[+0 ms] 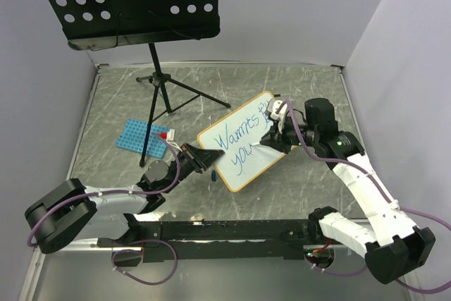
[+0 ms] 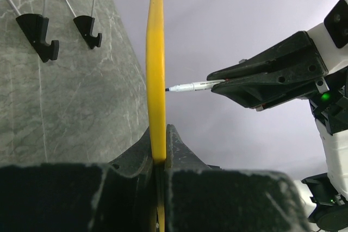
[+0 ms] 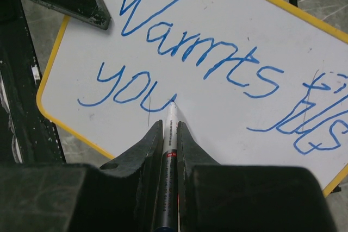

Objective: Write a sentence on the whiteboard

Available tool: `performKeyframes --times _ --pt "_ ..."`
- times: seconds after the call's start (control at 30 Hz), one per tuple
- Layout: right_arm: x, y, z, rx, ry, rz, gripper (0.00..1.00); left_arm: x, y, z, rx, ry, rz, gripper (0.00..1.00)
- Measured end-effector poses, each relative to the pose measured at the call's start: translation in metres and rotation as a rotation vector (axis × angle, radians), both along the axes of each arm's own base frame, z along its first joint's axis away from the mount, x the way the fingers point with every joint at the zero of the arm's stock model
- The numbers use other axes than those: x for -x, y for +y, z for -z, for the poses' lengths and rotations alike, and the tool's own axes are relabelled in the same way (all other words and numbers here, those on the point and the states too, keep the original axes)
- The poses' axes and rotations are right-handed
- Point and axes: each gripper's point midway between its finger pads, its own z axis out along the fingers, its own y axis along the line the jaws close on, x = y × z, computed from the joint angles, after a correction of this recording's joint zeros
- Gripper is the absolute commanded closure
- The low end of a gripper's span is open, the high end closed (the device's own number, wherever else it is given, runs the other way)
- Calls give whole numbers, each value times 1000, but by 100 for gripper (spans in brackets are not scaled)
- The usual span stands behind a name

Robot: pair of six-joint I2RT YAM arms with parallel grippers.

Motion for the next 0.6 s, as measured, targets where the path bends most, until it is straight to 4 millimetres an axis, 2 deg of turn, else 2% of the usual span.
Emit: performKeyframes --times 0.3,0.6 --pt "14 -7 8 13 11 -6 100 1 0 -1 1 -2 6 99" --pt "6 -20 9 15 11 52 100 1 0 -1 2 -3 4 99"
